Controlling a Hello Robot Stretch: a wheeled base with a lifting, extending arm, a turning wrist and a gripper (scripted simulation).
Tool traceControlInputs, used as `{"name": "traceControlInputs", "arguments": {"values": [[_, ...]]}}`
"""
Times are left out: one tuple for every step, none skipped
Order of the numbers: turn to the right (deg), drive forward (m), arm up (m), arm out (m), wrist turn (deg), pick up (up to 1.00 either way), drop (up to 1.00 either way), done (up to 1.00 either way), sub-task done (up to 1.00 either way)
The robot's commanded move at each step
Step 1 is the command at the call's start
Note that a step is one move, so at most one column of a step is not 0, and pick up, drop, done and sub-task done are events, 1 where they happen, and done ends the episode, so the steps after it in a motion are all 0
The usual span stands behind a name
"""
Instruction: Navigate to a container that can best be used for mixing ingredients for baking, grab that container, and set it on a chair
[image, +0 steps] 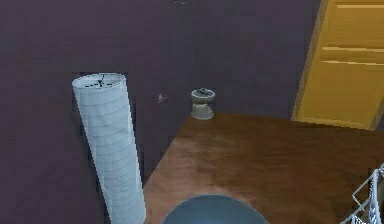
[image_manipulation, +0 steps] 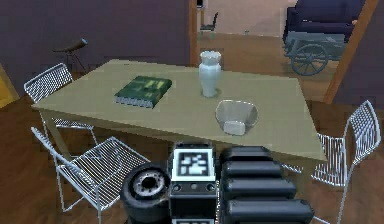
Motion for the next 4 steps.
{"name": "traceControlInputs", "arguments": {"values": [[0.0, 0.00, 0.00, 0.48, 0.0, 0.00, 0.00, 0.00, 0.00], [0.0, 0.00, 0.00, 0.00, 45.0, 0.00, 0.00, 0.00, 0.00], [0.0, 0.00, 0.00, 0.00, 45.0, 0.00, 0.00, 0.00, 0.00], [0.0, 0.00, 0.00, 0.00, 45.0, 0.00, 0.00, 0.00, 0.00]]}}
